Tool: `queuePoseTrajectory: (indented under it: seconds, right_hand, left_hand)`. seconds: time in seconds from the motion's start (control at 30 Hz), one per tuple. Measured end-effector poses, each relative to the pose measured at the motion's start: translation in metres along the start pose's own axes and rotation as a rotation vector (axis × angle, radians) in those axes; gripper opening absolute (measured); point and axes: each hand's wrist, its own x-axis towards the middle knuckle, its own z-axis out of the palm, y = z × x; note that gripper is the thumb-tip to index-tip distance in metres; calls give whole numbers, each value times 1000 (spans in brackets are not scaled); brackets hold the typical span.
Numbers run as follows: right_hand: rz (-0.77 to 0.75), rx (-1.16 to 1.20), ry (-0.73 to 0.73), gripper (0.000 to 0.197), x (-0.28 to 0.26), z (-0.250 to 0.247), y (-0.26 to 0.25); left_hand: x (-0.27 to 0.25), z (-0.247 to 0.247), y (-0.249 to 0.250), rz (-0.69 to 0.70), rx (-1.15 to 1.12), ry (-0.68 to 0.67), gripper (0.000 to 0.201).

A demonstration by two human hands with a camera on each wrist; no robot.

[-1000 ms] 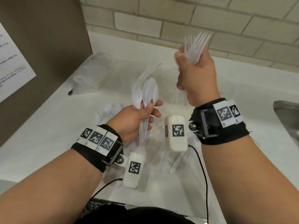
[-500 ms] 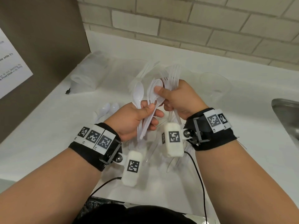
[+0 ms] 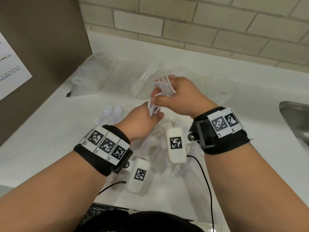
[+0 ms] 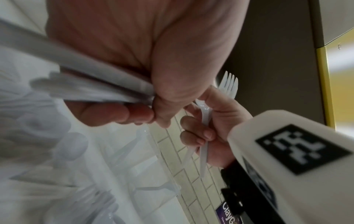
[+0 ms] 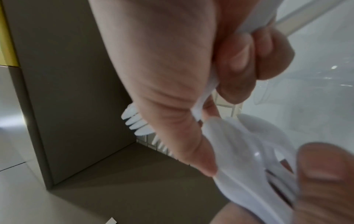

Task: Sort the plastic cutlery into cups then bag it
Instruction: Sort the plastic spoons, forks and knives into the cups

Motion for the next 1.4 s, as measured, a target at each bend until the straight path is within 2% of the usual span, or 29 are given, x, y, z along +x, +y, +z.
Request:
queuePoseTrajectory:
  seconds: [0.07, 0.17, 0.3, 0.4, 0.47, 0.57, 0.63, 0.8, 0.9, 1.0, 1.17, 1.3, 1.4]
  right_hand:
    - [-18, -88, -3, 13, 3, 0, 0]
    - [-31, -80, 45, 11, 3, 2, 0]
    - [22, 155, 211, 16, 1, 5, -4]
    - [28, 256, 339, 13, 3, 0, -6]
    - [17, 204, 326, 16, 4, -5, -7]
    - [38, 97, 165, 31, 1, -7, -9]
    - [54, 67, 129, 27, 0, -3, -9]
    - [128, 282, 195, 12, 0, -1, -8]
    - [155, 433, 211, 17, -1, -3, -8]
    - [168, 557, 311, 20, 2, -8, -8]
    - [89, 587, 547, 3, 16, -31, -4]
    - [3, 731, 707, 12, 35, -61, 8]
    - [4, 633, 753, 26, 52, -62, 19]
  left_hand:
    - [0, 2, 1, 14, 8, 4, 29]
    - [0, 3, 1, -18, -30, 16, 27]
    - [1, 2, -1, -47, -143, 1, 30]
    - [-1, 3, -3, -57, -225, -43, 24]
    - [-1, 5, -4, -72, -292, -32, 23]
    - [1, 6, -3, -68, -327, -21, 22]
    - [2, 6, -2, -52, -315, -22, 21]
    - [7, 4, -4, -40, -257, -10, 23]
    - [9, 1, -6, -43, -257, -18, 24]
    - [8, 3, -8, -39, -223, -27, 30]
    - [5, 6, -12, -97, -342, -84, 20]
    - [9, 0, -16, -149, -478, -2, 25]
    - [12, -3, -13, -174, -556, 45, 29]
